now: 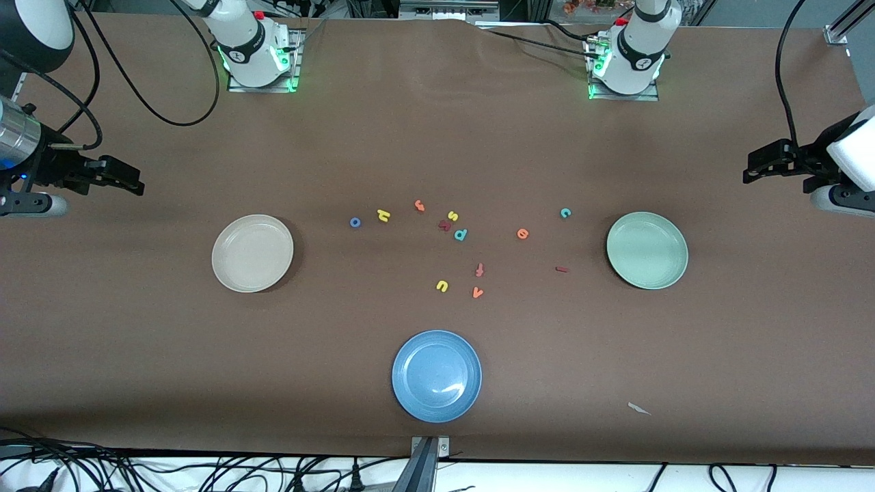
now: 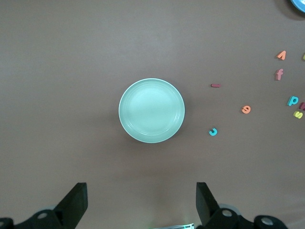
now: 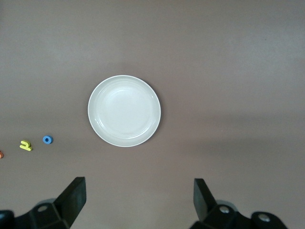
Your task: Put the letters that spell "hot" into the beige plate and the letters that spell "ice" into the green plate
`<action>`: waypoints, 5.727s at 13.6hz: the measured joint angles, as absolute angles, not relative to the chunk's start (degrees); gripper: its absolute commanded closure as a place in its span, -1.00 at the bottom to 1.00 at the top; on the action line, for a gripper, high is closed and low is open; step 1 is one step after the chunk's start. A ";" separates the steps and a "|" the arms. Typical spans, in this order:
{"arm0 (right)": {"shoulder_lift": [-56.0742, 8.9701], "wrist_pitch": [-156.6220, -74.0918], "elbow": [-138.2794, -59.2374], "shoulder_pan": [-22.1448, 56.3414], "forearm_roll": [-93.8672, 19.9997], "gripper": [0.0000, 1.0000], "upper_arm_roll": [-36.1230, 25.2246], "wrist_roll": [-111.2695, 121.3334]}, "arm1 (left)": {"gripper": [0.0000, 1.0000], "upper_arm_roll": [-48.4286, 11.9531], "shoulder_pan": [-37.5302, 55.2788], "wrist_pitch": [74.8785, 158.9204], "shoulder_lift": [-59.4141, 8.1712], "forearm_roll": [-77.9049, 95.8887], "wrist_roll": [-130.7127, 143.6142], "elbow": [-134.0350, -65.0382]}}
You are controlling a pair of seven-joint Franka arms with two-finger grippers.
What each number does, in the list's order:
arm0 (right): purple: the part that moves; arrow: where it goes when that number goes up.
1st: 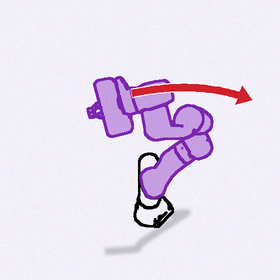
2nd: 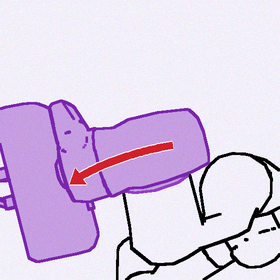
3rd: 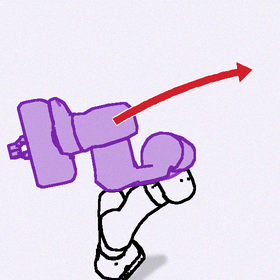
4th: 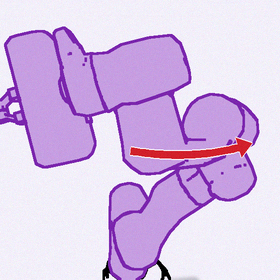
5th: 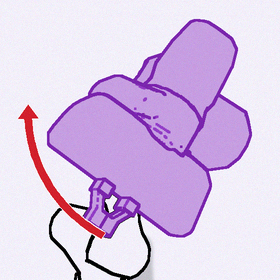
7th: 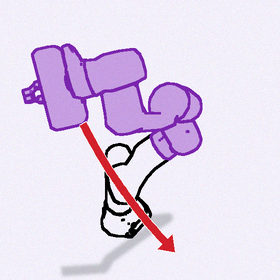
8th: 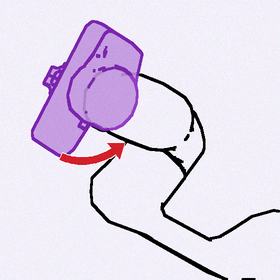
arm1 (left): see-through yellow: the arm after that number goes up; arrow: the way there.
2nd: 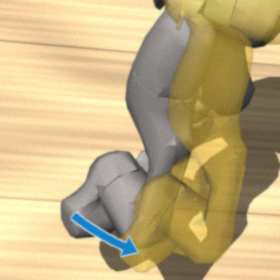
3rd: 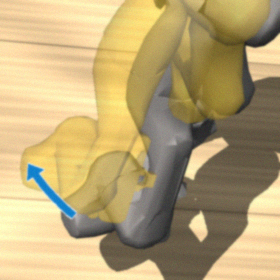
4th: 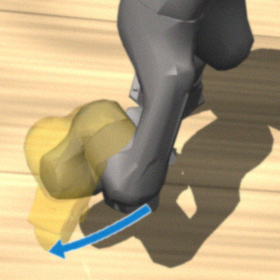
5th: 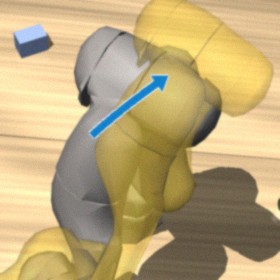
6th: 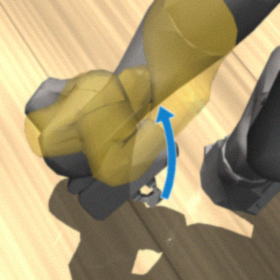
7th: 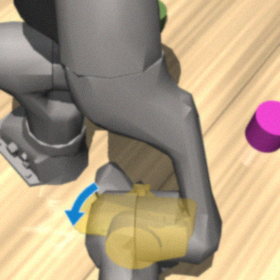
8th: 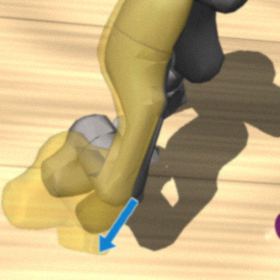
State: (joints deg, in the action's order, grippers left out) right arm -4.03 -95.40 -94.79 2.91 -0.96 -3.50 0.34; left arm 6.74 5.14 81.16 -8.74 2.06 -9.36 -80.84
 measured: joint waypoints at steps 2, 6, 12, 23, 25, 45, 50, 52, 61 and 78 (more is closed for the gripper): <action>-4.04 -95.36 -94.57 2.92 -0.93 -1.00 -3.50 0.34 | -1.00 6.79 5.06 81.16 -8.74 2.06 -9.33 -80.84; -4.04 -95.31 -94.14 2.92 -0.52 -1.00 -3.50 0.34 | -1.00 6.93 4.22 81.20 -8.74 2.06 -9.32 -80.84; -4.09 -95.12 -93.03 2.92 -0.39 -1.00 -3.51 0.34 | -1.00 6.95 3.11 81.38 -8.87 2.06 -9.33 -80.84; -4.31 -94.14 -92.08 2.95 0.40 -1.00 -3.51 0.36 | -1.00 6.86 3.14 81.38 -8.94 2.06 -9.33 -80.88; -4.31 -93.85 -91.60 2.96 0.40 -1.00 -3.51 0.36 | -1.00 6.86 3.14 81.38 -8.94 2.06 -9.33 -80.88; -5.64 -92.30 -90.69 3.13 0.37 -1.00 -3.26 0.35 | -1.00 6.71 3.16 81.38 -9.01 2.06 -9.33 -81.04; -5.72 -92.30 -90.69 3.13 0.37 -1.00 -3.26 0.35 | -1.00 6.72 3.11 81.38 -9.01 2.06 -9.33 -81.04; -5.72 -92.29 -90.69 3.13 0.37 -1.00 -3.26 0.35 | -1.00 6.72 3.04 81.38 -9.01 2.06 -9.32 -81.05; -5.74 -92.19 -90.69 3.13 0.37 -1.00 -3.26 0.35 | -1.00 6.55 3.43 81.38 -9.17 2.06 -9.32 -81.05; -6.13 -92.08 -90.69 3.13 0.37 -1.00 -3.26 0.35 | -1.00 6.54 3.47 81.38 -9.54 2.06 -9.32 -81.05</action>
